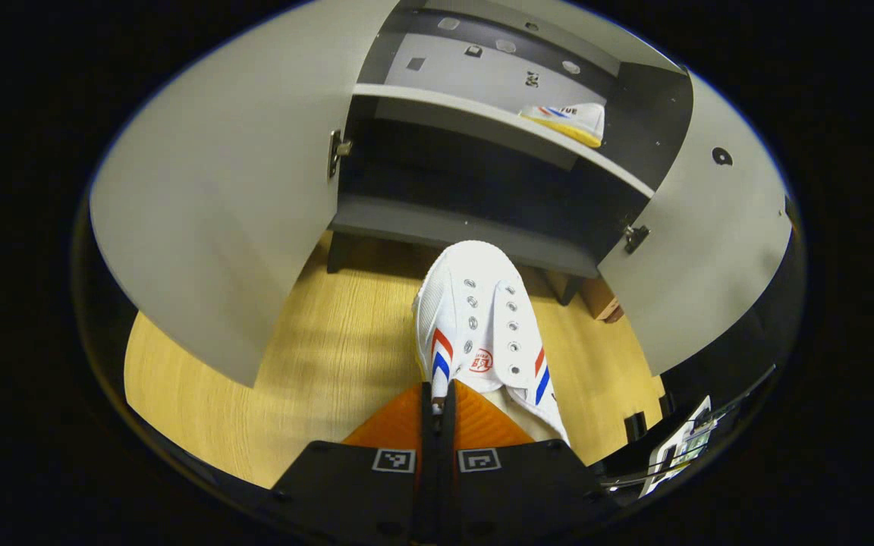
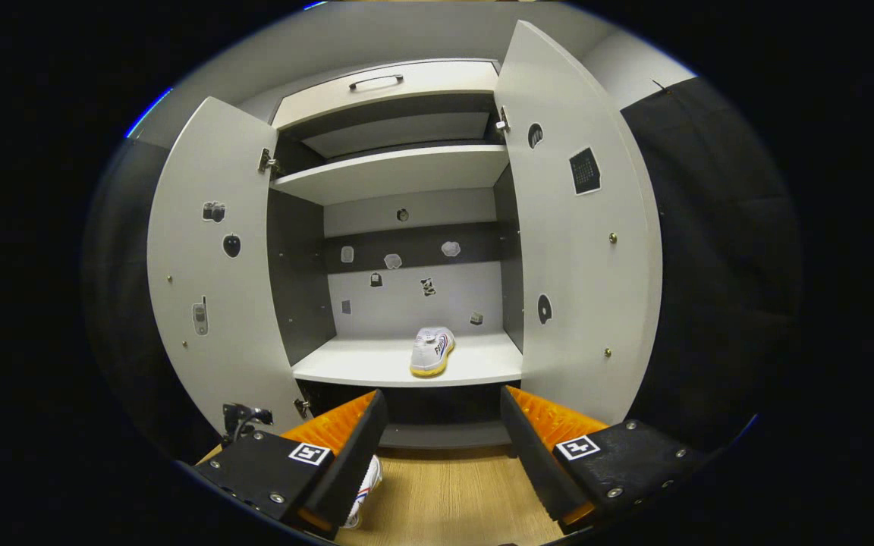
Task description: Grab one shoe with the right hand and put it into the shoe cabinet, grab the other shoe with the left hand and put it into the shoe cabinet; then close the right door with the right hand and the left door with the left hand.
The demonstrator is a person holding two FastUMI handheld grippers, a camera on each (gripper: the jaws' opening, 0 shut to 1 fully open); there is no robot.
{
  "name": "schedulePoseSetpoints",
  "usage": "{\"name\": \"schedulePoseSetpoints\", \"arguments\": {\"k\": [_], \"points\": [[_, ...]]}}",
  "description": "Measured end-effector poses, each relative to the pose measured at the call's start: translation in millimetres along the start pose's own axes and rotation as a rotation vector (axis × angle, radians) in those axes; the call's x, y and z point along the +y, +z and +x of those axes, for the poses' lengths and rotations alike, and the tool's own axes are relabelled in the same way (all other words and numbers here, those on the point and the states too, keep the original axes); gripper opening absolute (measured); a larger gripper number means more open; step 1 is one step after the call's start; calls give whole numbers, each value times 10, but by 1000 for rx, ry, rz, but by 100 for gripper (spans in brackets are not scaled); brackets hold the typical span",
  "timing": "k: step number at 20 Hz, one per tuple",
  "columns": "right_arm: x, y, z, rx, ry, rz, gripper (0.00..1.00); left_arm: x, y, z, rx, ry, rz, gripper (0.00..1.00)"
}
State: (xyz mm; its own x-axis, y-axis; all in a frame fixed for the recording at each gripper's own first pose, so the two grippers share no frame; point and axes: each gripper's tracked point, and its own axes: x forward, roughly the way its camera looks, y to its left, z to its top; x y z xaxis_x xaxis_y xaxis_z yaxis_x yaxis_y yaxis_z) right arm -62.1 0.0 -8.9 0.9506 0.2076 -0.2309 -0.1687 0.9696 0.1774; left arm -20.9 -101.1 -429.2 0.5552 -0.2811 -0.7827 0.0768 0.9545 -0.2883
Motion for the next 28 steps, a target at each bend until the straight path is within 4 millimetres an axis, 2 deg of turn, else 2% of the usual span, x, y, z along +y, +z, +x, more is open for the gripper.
{"name": "schedulePoseSetpoints", "arguments": {"k": [2,7,11,14,15,18,19,20,21,23,26,28], "points": [[-1,22,-13,-10,0,-1,92,18,333,-253,-62,-17,21,7],[4,78,-60,-29,1,4,92,2,1327,-907,-193,-69,37,6],[-16,132,-95,-45,-5,-4,92,-97,2000,-1181,-258,-44,44,6],[-59,132,-85,-43,-17,-11,93,-51,2514,-1385,-290,-37,47,6],[-72,133,-83,-41,-20,-11,92,-17,2644,-1542,-299,-23,46,6],[-93,132,-63,-34,-26,-15,92,-4,3146,-1642,-318,16,58,6],[-105,145,-56,-35,-30,-18,92,-28,3259,-1749,-315,23,63,6],[-129,154,-44,-36,-36,-22,92,-28,3330,-1766,-308,29,61,6],[-143,168,-39,-38,-44,-22,92,-24,3334,-1951,-305,34,62,6],[-159,189,-12,-45,-53,-12,92,-30,3378,-2056,-287,60,82,6],[-167,168,37,-31,-55,-11,92,-30,3306,-2062,-223,68,59,6],[-159,155,69,-27,-54,-17,92,-23,3263,-1933,-182,76,52,6]]}}
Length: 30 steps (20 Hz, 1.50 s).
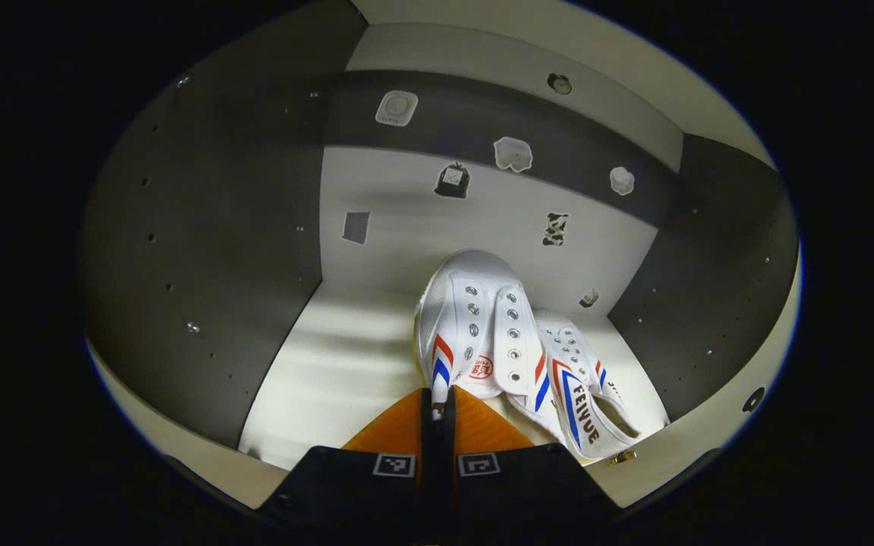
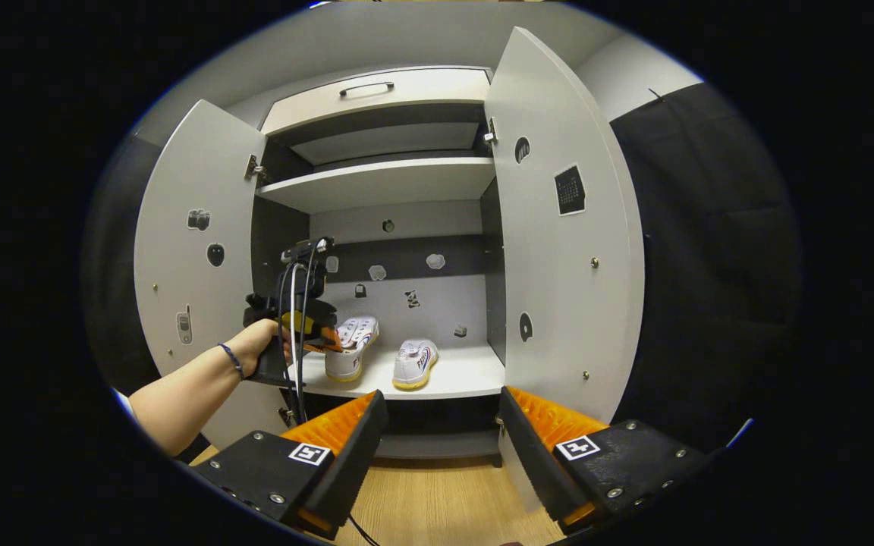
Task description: Grab one shoe with the right hand and put it into the shoe cabinet, grab the other shoe with the left hand and put it into the shoe cabinet; then close the right door with the right hand and the left door with the left hand.
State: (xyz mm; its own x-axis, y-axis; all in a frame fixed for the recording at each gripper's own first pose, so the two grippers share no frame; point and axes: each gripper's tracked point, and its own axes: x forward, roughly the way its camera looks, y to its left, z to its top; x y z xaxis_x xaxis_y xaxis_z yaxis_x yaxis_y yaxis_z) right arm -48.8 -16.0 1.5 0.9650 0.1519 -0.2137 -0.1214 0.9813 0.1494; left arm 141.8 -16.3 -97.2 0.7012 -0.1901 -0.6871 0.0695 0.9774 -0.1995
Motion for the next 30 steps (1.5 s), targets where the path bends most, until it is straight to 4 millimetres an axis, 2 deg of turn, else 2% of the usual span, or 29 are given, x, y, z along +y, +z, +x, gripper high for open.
{"name": "schedulePoseSetpoints", "arguments": {"k": [2,11,13,14,16,17,20,24,30], "points": [[25,-10,31,4,7,-3,92,16,-44,78,22,6,-3,6],[116,-56,139,16,38,3,92,49,-110,147,53,8,-7,7],[119,-54,134,15,38,1,92,26,-113,114,57,-6,1,12],[119,-54,120,14,37,3,92,39,-32,87,27,2,14,28],[126,-68,107,17,39,8,92,107,141,54,-51,40,59,34],[131,-64,94,17,39,10,92,76,223,-38,-84,40,82,41],[179,-65,65,18,52,16,92,-65,405,-435,-171,30,131,99],[213,11,-16,-3,65,11,92,-158,506,-1108,-295,38,143,99],[67,313,-263,-72,57,-44,92,-378,459,-2364,-479,-34,179,97]]}}
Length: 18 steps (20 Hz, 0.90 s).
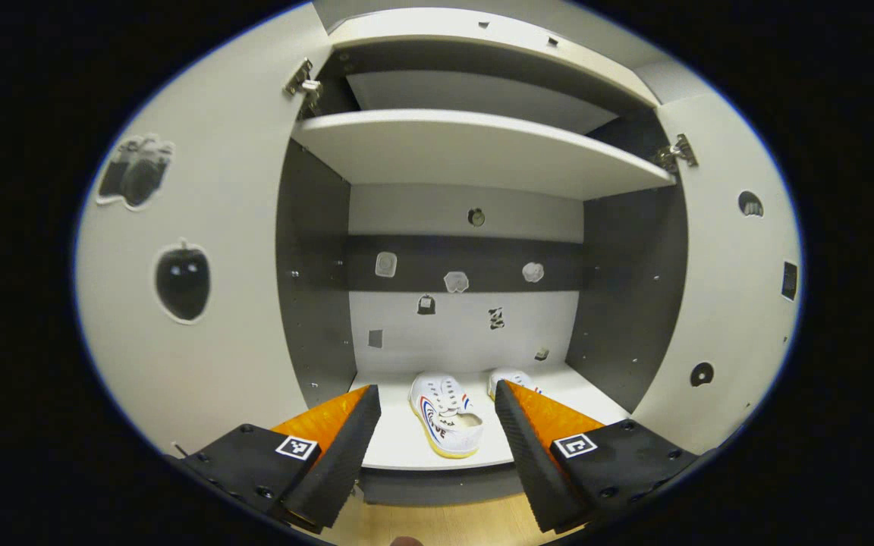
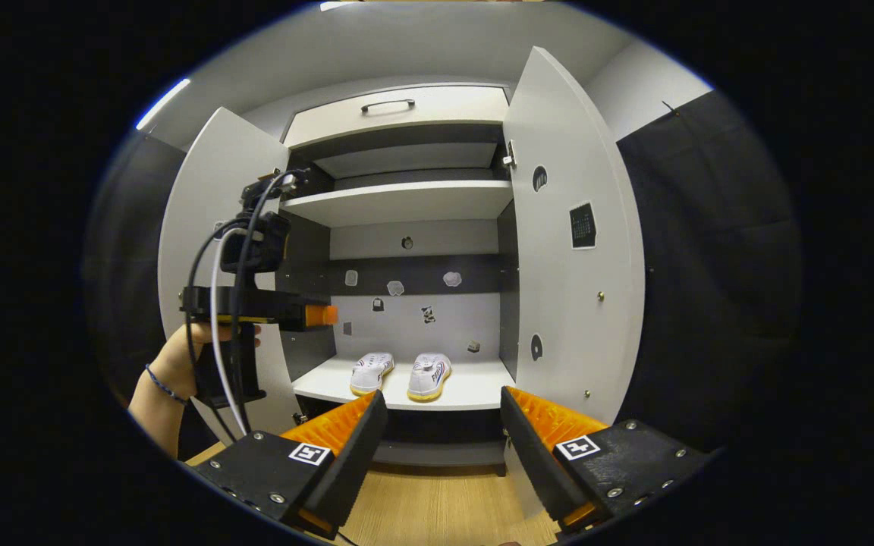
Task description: Grab one shoe with the right hand and put it into the shoe cabinet, grab the other shoe with the left hand and put it into the shoe cabinet; then close the right door with the right hand and the left door with the left hand.
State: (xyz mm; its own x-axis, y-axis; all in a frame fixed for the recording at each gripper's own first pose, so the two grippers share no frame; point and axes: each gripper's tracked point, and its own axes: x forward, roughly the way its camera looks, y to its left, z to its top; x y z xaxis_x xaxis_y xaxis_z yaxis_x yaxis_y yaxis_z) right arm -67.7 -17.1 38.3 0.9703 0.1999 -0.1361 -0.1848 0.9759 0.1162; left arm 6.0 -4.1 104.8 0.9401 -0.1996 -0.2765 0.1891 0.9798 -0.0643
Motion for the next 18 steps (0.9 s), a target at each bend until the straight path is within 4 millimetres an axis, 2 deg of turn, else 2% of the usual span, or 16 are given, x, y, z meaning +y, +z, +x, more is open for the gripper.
{"name": "schedulePoseSetpoints", "arguments": {"k": [2,3,8,11,14,16,18], "points": [[-150,74,-79,-14,-21,-31,92,-109,99,-362,-36,-52,-17,96],[-260,110,-121,-22,-42,-43,92,-138,147,-550,-58,-70,-19,99],[-897,284,-315,-57,-141,-46,93,-57,224,-1269,-124,-90,-12,95],[-1381,342,-342,-68,-224,-44,93,124,196,-1627,-149,-74,-28,97],[-1792,314,-323,-66,-302,-52,93,389,226,-1844,-180,-12,-31,97],[-1927,244,-206,-47,-311,-57,92,545,234,-1989,-190,19,-45,95],[-1950,139,-92,-15,-290,-62,92,697,217,-2083,-195,48,-55,96]]}}
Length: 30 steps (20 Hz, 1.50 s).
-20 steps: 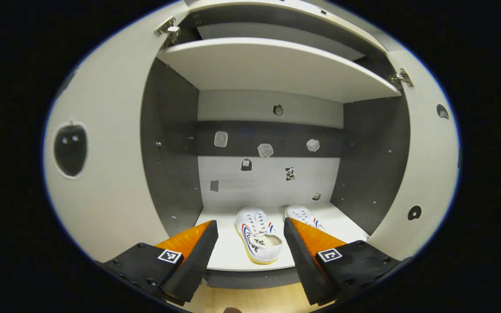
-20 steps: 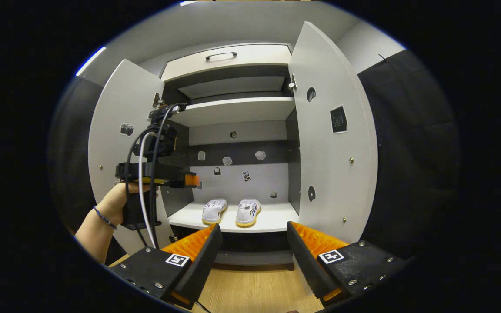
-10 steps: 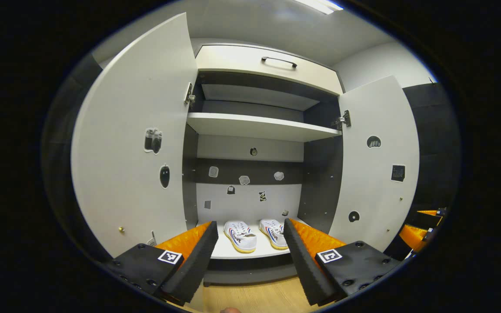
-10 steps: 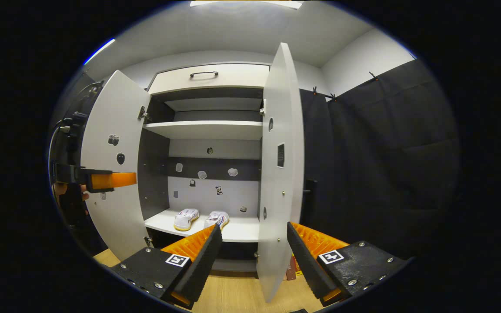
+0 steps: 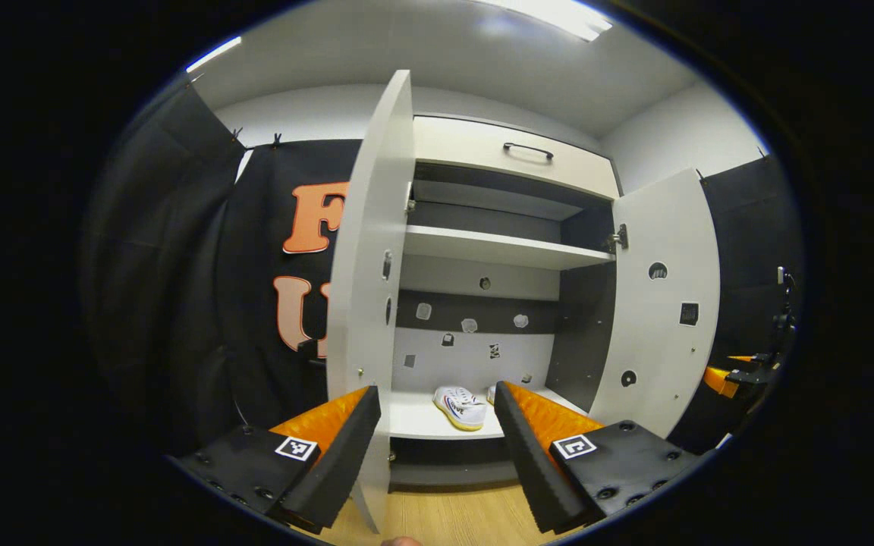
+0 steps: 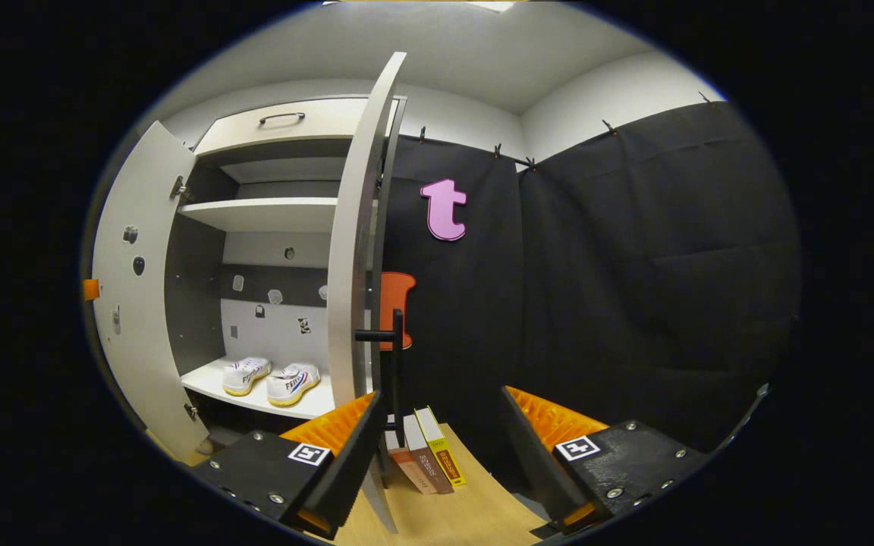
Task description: Grab one shoe with the right hand and put it into the shoe cabinet, grab the other shoe with the left hand and put it into the shoe cabinet; then close the right door with the right hand and the left door with the left hand.
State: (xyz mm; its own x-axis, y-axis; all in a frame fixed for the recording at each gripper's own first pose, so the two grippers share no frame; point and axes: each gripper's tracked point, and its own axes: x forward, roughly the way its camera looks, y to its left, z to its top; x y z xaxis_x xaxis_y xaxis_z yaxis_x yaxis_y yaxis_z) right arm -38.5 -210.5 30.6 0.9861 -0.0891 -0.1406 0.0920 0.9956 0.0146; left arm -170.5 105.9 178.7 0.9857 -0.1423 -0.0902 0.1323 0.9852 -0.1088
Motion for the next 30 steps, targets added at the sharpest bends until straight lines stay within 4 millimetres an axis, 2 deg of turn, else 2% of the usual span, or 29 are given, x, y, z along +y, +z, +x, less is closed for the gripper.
{"name": "schedulePoseSetpoints", "arguments": {"k": [2,3,4,5,6,7,9,13,14,16,21,24,25,26,30], "points": [[30,-13,55,1,13,-9,93,187,45,-84,-12,29,4,97],[26,-5,70,1,12,-10,98,260,73,-121,-20,42,7,99],[56,-1,53,5,24,-6,91,333,82,-155,-19,59,9,95],[107,-2,48,2,36,-10,84,413,91,-168,-17,76,10,97],[139,-5,50,-2,46,-14,88,467,114,-179,-22,88,7,94],[162,4,38,2,57,-1,88,497,130,-204,-24,93,1,97],[243,-8,14,7,77,43,87,558,168,-213,-32,91,-12,95],[435,-15,-21,-7,120,68,87,529,291,-201,-74,47,3,99],[553,-16,-29,-8,146,75,86,513,316,-188,-78,36,12,95],[844,-8,-45,-11,199,87,86,489,346,-170,-83,27,19,95],[1435,-17,136,-1,282,159,85,450,327,-166,-68,-4,-12,95],[1777,29,305,-4,312,186,86,564,313,-225,-66,16,-14,97],[1963,41,345,1,352,208,77,611,289,-236,-62,25,-19,97],[2153,54,396,4,390,229,87,655,268,-255,-57,33,-26,97],[2592,31,774,5,370,197,88,907,265,-363,-56,78,-43,97]]}}
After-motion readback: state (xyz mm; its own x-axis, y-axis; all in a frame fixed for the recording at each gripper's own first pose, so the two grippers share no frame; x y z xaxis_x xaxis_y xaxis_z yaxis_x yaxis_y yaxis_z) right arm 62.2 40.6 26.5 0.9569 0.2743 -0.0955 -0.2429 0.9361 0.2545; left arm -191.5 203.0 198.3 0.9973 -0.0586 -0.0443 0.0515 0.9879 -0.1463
